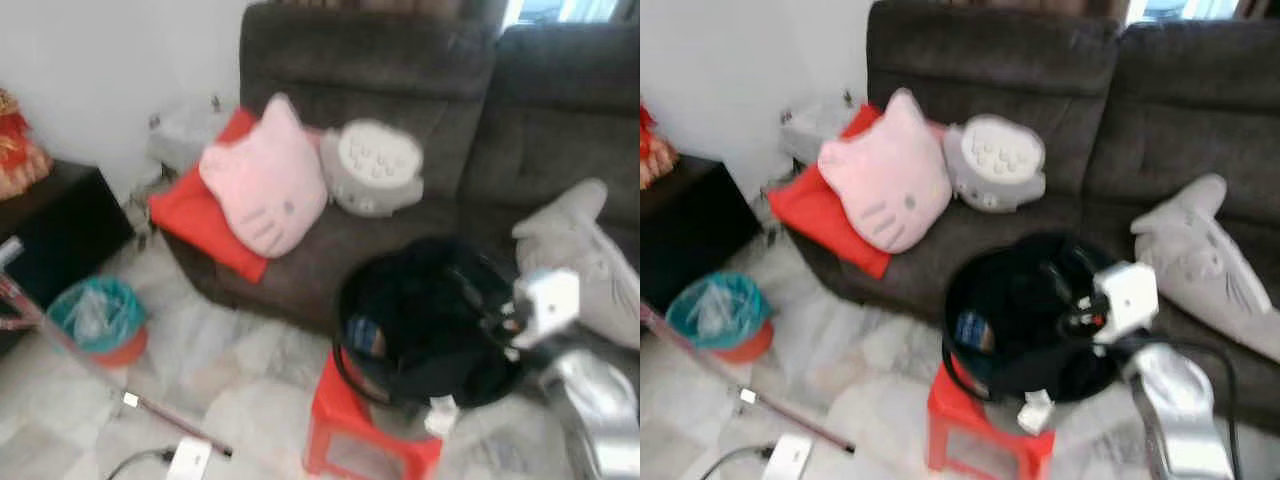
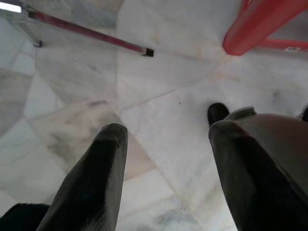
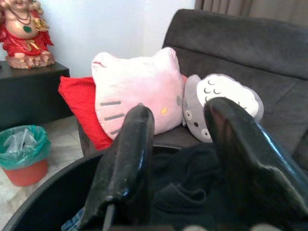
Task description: Hang hanger
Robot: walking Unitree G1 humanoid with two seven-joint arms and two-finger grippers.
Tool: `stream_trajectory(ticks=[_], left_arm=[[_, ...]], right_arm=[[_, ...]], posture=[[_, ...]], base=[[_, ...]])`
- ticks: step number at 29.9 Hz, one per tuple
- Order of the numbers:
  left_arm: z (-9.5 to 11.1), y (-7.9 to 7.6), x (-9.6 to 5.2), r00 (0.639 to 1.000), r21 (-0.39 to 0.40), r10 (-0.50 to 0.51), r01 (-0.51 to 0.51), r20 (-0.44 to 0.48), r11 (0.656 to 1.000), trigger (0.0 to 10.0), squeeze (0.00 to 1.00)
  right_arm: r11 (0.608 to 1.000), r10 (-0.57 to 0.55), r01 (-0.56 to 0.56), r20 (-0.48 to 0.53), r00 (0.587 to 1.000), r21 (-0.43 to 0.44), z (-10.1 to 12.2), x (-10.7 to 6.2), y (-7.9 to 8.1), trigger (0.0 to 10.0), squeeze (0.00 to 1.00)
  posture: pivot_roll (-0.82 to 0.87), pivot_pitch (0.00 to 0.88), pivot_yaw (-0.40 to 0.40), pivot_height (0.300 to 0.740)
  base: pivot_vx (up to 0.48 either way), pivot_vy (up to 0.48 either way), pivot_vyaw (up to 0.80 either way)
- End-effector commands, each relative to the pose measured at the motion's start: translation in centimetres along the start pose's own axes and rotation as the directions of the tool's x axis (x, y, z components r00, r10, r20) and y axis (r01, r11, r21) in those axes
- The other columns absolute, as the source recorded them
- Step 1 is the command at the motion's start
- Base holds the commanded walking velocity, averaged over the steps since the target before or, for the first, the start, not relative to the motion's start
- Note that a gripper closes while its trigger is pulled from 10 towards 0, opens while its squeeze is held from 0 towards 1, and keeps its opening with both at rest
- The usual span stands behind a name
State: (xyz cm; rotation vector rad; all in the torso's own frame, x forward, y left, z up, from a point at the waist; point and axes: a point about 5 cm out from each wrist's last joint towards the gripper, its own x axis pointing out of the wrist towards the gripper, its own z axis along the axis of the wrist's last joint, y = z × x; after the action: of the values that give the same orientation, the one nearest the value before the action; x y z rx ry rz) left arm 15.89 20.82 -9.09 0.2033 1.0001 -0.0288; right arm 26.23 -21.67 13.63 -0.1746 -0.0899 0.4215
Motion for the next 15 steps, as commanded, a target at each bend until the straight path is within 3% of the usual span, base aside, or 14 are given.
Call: stream_trajectory(ticks=[1, 3, 4, 5, 6, 7, 10, 12, 15], left_arm=[[0.5, -0.2, 0.1, 1.000, 0.001, -0.006, 0.006, 0.016, 1.000, 10.0, 0.00], [0.8, -0.3, 0.2, 1.000, 0.004, -0.007, 0.007, 0.020, 1.000, 10.0, 0.00], [0.8, -0.3, 0.2, 1.000, 0.004, -0.007, 0.007, 0.020, 1.000, 10.0, 0.00], [0.9, -0.3, 0.2, 1.000, 0.006, -0.007, 0.007, 0.021, 1.000, 10.0, 0.00], [0.9, -0.3, 0.2, 1.000, 0.006, -0.007, 0.007, 0.021, 1.000, 10.0, 0.00], [0.9, -0.3, 0.2, 1.000, 0.009, -0.007, 0.007, 0.021, 1.000, 10.0, 0.00], [1.0, -0.3, 0.2, 1.000, 0.011, -0.007, 0.007, 0.021, 1.000, 10.0, 0.00], [1.0, -0.3, 0.2, 1.000, 0.012, -0.007, 0.007, 0.022, 1.000, 10.0, 0.00], [1.0, -0.3, 0.2, 1.000, 0.014, -0.012, 0.012, 0.022, 1.000, 10.0, 0.00]], right_arm=[[1.000, -0.001, 0.001, -0.001, 1.000, -0.008, 0.2, -0.3, -0.2, 10.0, 0.00], [0.993, 0.095, -0.100, -0.085, 0.992, -0.059, 0.8, -3.0, -1.4, 10.0, 0.00], [0.993, 0.095, -0.100, -0.085, 0.992, -0.059, 0.8, -3.0, -1.4, 10.0, 0.00], [0.982, 0.154, -0.168, -0.152, 0.976, -0.090, 1.2, -4.7, -2.1, 10.0, 0.00], [0.982, 0.154, -0.168, -0.152, 0.976, -0.090, 1.2, -4.7, -2.1, 10.0, 0.00], [0.968, 0.197, -0.225, -0.224, 0.954, -0.108, 1.7, -6.4, -3.0, 10.0, 0.00], [0.958, 0.217, -0.259, -0.275, 0.936, -0.125, 2.1, -7.6, -3.8, 10.0, 0.00], [0.940, 0.239, -0.307, -0.347, 0.907, -0.153, 3.2, -9.4, -5.1, 10.0, 0.00], [0.921, 0.272, -0.353, -0.379, 0.885, -0.163, 4.7, -10.3, -6.0, 10.0, 0.00]], posture=[[-0.08, 0.000, 0.079, 0.740], [-0.11, 0.000, 0.098, 0.740], [-0.11, 0.000, 0.098, 0.740], [-0.12, 0.000, 0.105, 0.740], [-0.12, 0.000, 0.105, 0.740], [-0.13, 0.000, 0.106, 0.740], [-0.13, 0.000, 0.108, 0.740], [-0.14, 0.000, 0.111, 0.740], [-0.15, 0.000, 0.117, 0.740]], base=[[0.000, 0.000, 0.00], [0.000, 0.000, 0.00], [0.000, 0.000, 0.00], [0.000, 0.000, 0.00], [0.000, 0.000, 0.00], [0.000, 0.000, 0.00], [0.000, 0.000, 0.00], [0.000, 0.000, 0.00], [0.000, 0.000, 0.00]])
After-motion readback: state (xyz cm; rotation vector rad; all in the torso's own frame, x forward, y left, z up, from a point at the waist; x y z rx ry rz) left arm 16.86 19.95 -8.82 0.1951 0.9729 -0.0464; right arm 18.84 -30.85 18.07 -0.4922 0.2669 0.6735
